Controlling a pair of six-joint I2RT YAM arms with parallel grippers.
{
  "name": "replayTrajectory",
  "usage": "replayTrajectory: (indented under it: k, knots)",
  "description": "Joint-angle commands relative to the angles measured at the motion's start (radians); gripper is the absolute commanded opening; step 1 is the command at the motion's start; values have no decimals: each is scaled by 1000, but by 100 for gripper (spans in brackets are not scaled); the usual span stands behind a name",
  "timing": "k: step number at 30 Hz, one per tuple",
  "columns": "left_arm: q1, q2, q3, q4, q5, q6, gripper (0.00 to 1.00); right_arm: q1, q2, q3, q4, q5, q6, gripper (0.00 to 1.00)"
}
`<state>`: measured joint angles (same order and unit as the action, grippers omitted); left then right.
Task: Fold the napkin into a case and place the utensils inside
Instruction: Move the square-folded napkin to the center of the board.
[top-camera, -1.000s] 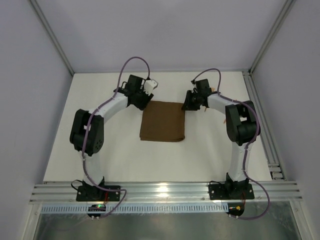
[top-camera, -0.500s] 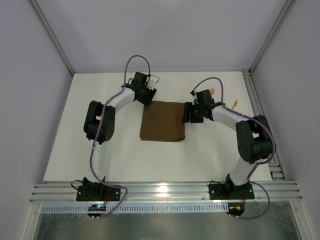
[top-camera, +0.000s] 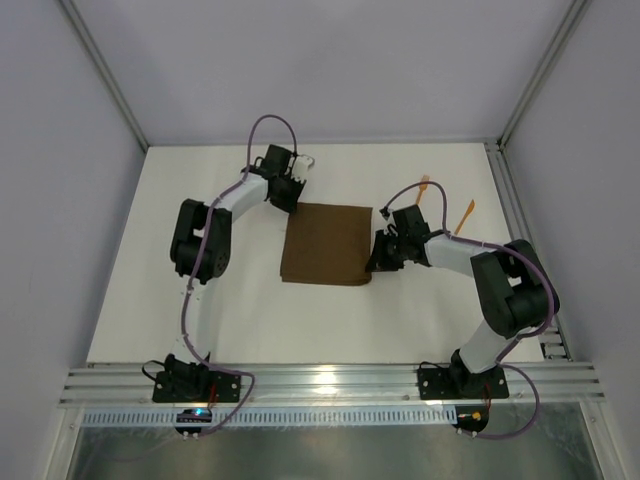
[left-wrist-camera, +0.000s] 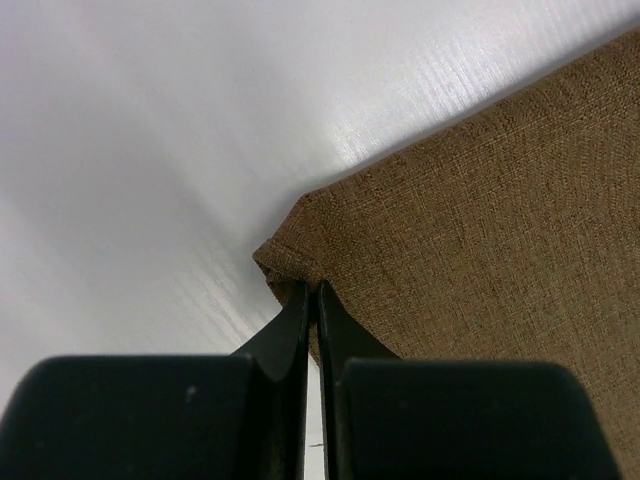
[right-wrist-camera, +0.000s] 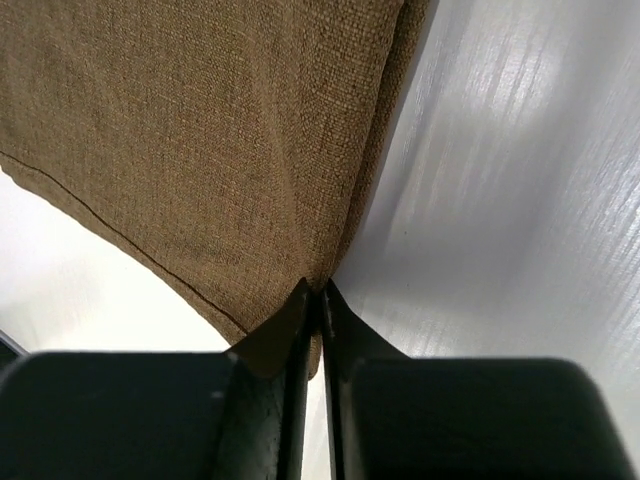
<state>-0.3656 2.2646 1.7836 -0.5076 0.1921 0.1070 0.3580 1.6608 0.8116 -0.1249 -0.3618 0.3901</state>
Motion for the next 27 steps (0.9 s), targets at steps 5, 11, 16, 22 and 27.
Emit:
replayTrajectory:
  k: [5, 11, 16, 22, 27]
  knots:
    - [8, -75, -100, -3, -23, -58, 0, 2, -45, 1, -48, -15, -71, 3]
    - [8, -302, -390, 36, -43, -46, 0, 2, -133, 0, -203, 14, -154, 3]
    - [8, -418, -553, 41, -11, -53, 0, 2, -141, -12, -285, 40, -188, 14]
    - [8, -462, -599, 11, -23, -55, 0, 2, -177, 41, -338, 187, -183, 46]
    - [8, -459, -607, 9, -26, -53, 4, 128, -318, 86, -346, 353, -160, 42]
